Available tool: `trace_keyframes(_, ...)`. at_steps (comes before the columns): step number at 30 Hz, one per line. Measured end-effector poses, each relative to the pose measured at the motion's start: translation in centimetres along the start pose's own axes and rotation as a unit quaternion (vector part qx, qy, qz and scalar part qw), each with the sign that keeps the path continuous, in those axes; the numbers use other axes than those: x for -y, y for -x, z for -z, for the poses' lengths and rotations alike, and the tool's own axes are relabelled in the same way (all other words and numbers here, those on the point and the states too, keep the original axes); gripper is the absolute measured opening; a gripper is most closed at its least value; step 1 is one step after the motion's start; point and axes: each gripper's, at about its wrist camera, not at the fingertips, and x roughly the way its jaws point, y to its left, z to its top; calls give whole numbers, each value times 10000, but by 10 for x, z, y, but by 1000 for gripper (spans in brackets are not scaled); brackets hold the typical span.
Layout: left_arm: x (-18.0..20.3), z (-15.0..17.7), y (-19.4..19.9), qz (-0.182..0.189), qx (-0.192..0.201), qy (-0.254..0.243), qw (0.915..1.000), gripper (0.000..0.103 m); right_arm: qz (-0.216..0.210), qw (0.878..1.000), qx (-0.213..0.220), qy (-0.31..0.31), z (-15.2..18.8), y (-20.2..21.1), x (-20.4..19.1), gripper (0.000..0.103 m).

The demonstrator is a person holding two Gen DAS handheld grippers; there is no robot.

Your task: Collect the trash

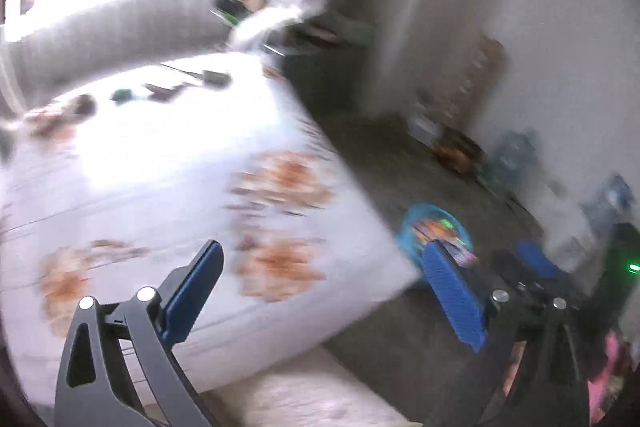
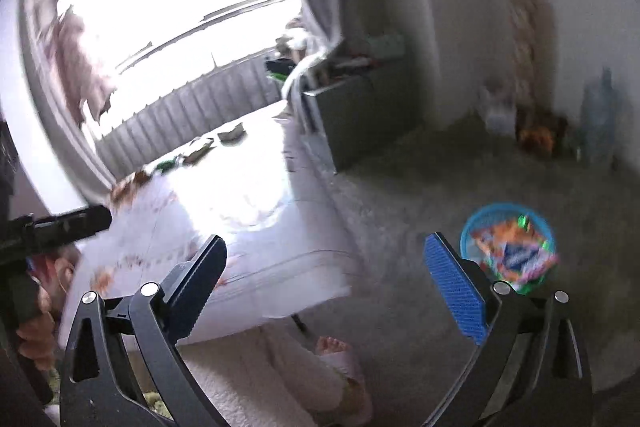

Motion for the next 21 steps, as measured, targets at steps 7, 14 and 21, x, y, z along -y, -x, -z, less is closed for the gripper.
trace_keyframes(7, -41, 19, 30, -971, 482, 321, 9936, 98, 120, 9961, 253, 840, -10, 11, -62, 95)
trace_keyframes(14, -53, 22, 48, -1189, 949, 283, 9880, 98, 236, 9947, 209, 974, -6, 12, -84, 95)
trace_keyframes(21, -78, 37, 34, -1262, 609, 913, 9859, 98, 496, 9925, -447, 1022, 12, -24, -99, 95)
